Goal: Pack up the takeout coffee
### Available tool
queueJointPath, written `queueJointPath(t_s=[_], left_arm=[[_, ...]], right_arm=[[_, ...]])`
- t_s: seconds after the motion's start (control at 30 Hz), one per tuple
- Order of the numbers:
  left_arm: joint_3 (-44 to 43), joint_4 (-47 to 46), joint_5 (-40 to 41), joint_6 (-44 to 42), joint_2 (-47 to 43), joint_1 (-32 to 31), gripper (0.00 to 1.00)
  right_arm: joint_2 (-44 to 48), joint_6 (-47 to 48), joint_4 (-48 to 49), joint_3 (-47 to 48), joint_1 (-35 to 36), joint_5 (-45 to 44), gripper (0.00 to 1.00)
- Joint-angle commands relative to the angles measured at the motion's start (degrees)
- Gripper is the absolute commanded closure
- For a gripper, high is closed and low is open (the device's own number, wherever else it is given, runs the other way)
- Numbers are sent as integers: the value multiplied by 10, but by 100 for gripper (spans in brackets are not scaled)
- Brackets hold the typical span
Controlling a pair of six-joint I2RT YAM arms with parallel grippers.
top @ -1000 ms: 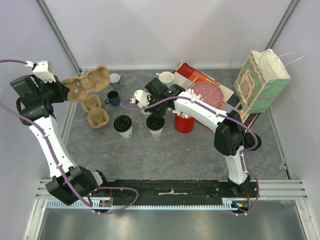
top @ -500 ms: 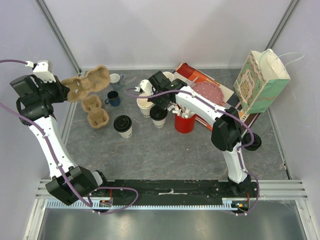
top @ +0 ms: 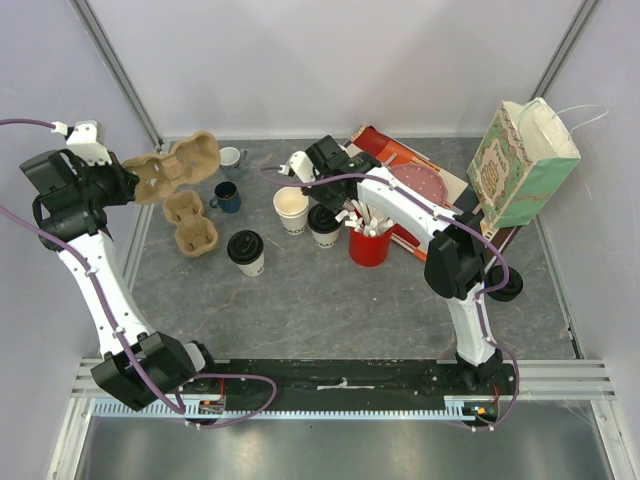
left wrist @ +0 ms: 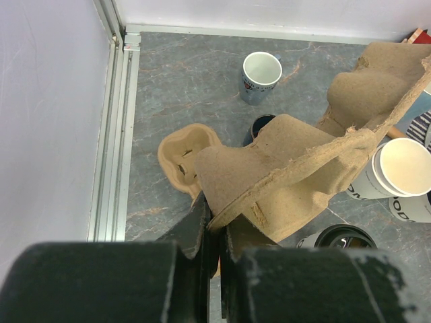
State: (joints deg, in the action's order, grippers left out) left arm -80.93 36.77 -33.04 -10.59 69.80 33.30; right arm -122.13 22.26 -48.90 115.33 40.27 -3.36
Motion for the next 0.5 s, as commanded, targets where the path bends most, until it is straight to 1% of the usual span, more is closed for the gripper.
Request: queueJointPath(t_s=[0.0, 0.1, 0.47], left_arm=[[-11, -9, -2, -19, -5, 4, 98], [-12, -9, -4, -17, -4, 4, 98], [-13, -8, -5, -17, -5, 4, 98]], right_arm=[[-7, 0, -15, 14, -1, -3, 60], [0, -3, -16, 16, 0, 2, 50], [40, -8, -16, 52, -1, 14, 39]])
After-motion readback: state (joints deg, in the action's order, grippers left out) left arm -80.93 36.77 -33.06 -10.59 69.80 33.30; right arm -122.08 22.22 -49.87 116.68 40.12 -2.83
